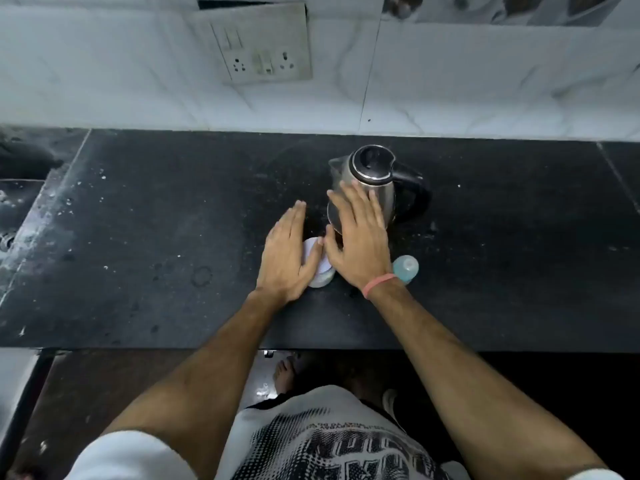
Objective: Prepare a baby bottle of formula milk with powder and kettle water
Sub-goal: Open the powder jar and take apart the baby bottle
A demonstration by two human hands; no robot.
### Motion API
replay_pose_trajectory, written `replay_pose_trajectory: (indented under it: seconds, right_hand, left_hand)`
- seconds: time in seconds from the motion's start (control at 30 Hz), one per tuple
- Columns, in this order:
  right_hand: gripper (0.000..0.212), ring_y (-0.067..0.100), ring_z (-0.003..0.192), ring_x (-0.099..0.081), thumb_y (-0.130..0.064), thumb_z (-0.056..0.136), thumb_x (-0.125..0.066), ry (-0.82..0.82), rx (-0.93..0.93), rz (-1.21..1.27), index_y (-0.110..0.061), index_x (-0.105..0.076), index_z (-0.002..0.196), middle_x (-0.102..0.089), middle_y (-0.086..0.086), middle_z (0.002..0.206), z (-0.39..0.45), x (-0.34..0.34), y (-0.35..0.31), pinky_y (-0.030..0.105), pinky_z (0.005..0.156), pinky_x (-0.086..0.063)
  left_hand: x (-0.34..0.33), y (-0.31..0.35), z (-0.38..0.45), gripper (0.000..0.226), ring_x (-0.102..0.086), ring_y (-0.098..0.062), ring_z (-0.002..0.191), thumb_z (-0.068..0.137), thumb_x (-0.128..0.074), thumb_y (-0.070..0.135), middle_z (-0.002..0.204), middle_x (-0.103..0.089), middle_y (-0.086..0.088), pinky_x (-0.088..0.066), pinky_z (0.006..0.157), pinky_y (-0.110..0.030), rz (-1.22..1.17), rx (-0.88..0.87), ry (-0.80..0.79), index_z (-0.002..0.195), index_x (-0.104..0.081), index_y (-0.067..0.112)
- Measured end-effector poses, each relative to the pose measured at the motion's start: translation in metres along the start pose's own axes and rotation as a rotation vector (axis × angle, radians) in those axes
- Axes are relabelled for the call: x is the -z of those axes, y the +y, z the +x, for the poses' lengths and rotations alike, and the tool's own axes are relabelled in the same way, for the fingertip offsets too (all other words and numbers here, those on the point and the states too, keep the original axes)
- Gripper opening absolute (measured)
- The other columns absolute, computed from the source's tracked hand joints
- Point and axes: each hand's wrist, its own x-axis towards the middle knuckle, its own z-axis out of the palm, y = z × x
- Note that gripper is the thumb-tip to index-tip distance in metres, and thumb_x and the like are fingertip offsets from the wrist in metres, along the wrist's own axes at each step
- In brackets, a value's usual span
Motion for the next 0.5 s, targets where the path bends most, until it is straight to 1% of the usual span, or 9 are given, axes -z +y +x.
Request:
replay_pose_trajectory:
  seconds: [0.07,0.1,0.17,0.2,0.23,0.3,0.37,0.43,0.5]
  right_hand:
    - [0.058,0.031,0.166,-0.036,-0.017,0.101,-0.067,-0.019,-0.016,0.053,-0.010,-0.060,0.158,-0.051,0.013,0.170,-0.005,-0.004,0.000,0.048,0.139,-0.026]
    - [0.053,0.031,0.161,-0.043,-0.017,0.100,-0.068,-0.035,-0.038,0.079,-0.009,-0.064,0.152,-0.056,0.012,0.164,-0.010,-0.007,-0.001,0.046,0.134,-0.035]
    - [0.044,0.030,0.138,-0.060,-0.021,0.098,-0.071,-0.093,-0.088,0.102,-0.010,-0.071,0.140,-0.067,0.009,0.146,-0.021,-0.011,-0.009,0.047,0.114,-0.055]
    - [0.040,0.029,0.126,-0.064,-0.024,0.097,-0.073,-0.135,-0.116,0.103,-0.011,-0.073,0.135,-0.069,0.007,0.138,-0.025,-0.012,-0.013,0.048,0.103,-0.059]
    - [0.039,0.029,0.119,-0.066,-0.027,0.097,-0.076,-0.166,-0.141,0.106,-0.012,-0.073,0.133,-0.070,0.006,0.134,-0.030,-0.013,-0.016,0.048,0.096,-0.060]
    - [0.044,0.029,0.119,-0.066,-0.035,0.098,-0.079,-0.227,-0.174,0.112,-0.013,-0.072,0.135,-0.069,0.005,0.136,-0.037,-0.014,-0.020,0.045,0.095,-0.060]
    - [0.052,0.029,0.125,-0.065,-0.042,0.098,-0.079,-0.269,-0.202,0.114,-0.014,-0.070,0.140,-0.066,0.004,0.142,-0.044,-0.015,-0.024,0.045,0.098,-0.059]
    - [0.059,0.030,0.127,-0.063,-0.048,0.096,-0.081,-0.285,-0.226,0.102,-0.014,-0.069,0.143,-0.065,0.005,0.145,-0.046,-0.014,-0.026,0.046,0.103,-0.057]
    - [0.067,0.031,0.127,-0.062,-0.055,0.093,-0.083,-0.306,-0.228,0.077,-0.015,-0.068,0.145,-0.066,0.005,0.144,-0.045,-0.013,-0.027,0.046,0.106,-0.056]
  left_hand:
    - [-0.006,-0.009,-0.011,0.104,-0.039,-0.027,0.168,0.109,-0.035,0.084,0.184,-0.037,-0.009,-0.034,0.137,-0.050,-0.060,0.033,-0.003,0.179,-0.030,0.007]
    - [-0.010,-0.014,-0.019,0.106,-0.043,-0.025,0.165,0.106,-0.046,0.086,0.182,-0.041,-0.005,-0.038,0.134,-0.049,-0.088,0.066,-0.018,0.179,-0.031,0.010]
    - [-0.019,-0.022,-0.032,0.107,-0.051,-0.019,0.157,0.097,-0.076,0.075,0.177,-0.049,0.003,-0.046,0.127,-0.048,-0.133,0.116,-0.061,0.178,-0.033,0.019]
    - [-0.023,-0.023,-0.035,0.109,-0.054,-0.015,0.154,0.093,-0.085,0.069,0.174,-0.053,0.007,-0.048,0.124,-0.045,-0.155,0.147,-0.069,0.177,-0.033,0.025]
    - [-0.025,-0.024,-0.036,0.110,-0.056,-0.010,0.151,0.089,-0.088,0.067,0.170,-0.056,0.013,-0.049,0.121,-0.040,-0.172,0.178,-0.073,0.176,-0.034,0.030]
    - [-0.028,-0.021,-0.037,0.100,-0.058,0.001,0.143,0.084,-0.085,0.070,0.163,-0.059,0.022,-0.051,0.116,-0.033,-0.200,0.231,-0.058,0.169,-0.039,0.045]
    - [-0.032,-0.017,-0.038,0.080,-0.059,0.008,0.133,0.083,-0.082,0.070,0.156,-0.059,0.029,-0.054,0.111,-0.031,-0.229,0.265,-0.018,0.152,-0.041,0.067]
    - [-0.034,-0.012,-0.040,0.072,-0.059,0.008,0.126,0.083,-0.080,0.071,0.147,-0.060,0.034,-0.053,0.104,-0.026,-0.249,0.283,0.016,0.143,-0.041,0.072]
    - [-0.037,-0.011,-0.040,0.070,-0.057,0.009,0.123,0.083,-0.080,0.072,0.137,-0.057,0.041,-0.047,0.096,-0.017,-0.250,0.300,0.030,0.141,-0.040,0.074]
